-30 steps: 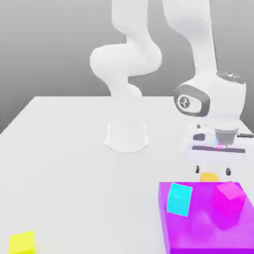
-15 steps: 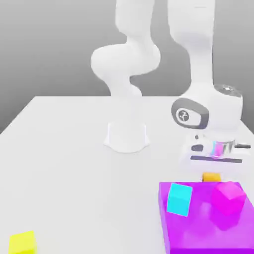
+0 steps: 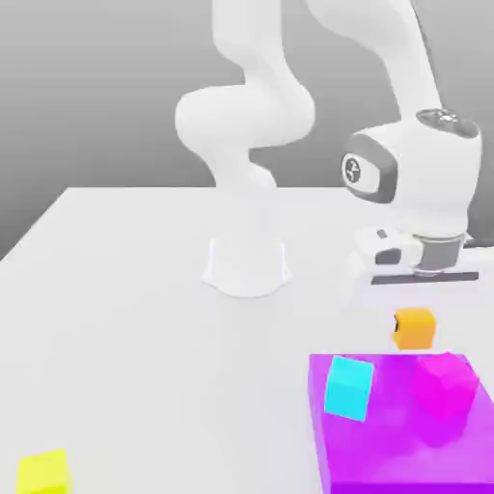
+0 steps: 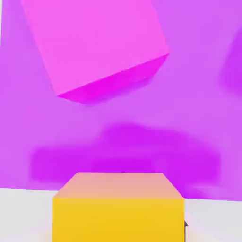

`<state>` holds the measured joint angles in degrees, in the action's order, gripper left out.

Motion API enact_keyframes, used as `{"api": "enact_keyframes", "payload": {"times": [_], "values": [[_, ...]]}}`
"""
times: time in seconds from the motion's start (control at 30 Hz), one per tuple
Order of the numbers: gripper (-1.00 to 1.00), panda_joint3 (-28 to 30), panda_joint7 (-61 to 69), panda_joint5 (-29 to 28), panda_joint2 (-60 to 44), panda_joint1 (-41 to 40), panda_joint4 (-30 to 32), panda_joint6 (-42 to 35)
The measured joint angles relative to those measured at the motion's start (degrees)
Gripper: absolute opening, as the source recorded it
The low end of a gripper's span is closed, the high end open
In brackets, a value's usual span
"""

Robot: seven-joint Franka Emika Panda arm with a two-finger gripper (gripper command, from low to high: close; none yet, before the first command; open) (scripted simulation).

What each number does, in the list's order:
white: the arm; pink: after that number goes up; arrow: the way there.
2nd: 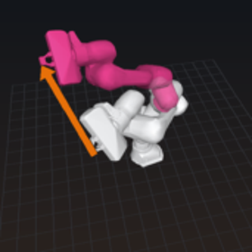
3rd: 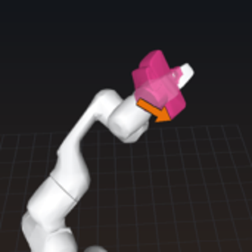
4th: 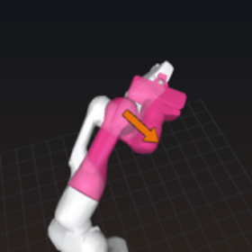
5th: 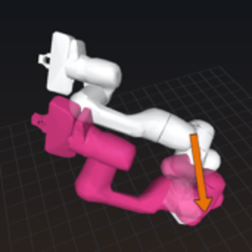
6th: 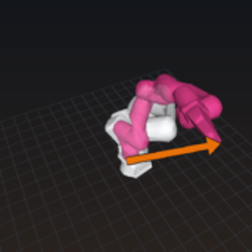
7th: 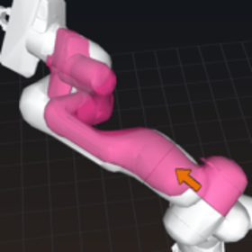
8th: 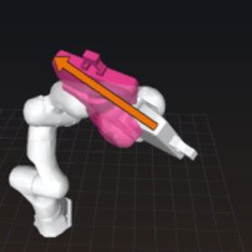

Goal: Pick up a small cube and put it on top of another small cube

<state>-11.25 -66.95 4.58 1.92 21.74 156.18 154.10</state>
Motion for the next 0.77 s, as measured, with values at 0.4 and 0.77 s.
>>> {"api": "enact_keyframes", "payload": {"times": [0.4,0.77], "values": [[-1.0,6.4,27.5,-2.0,5.3,-5.4,-6.1,-11.2],[1.0,9.4,34.7,-4.4,-1.5,-6.6,-6.3,-4.7]]}}
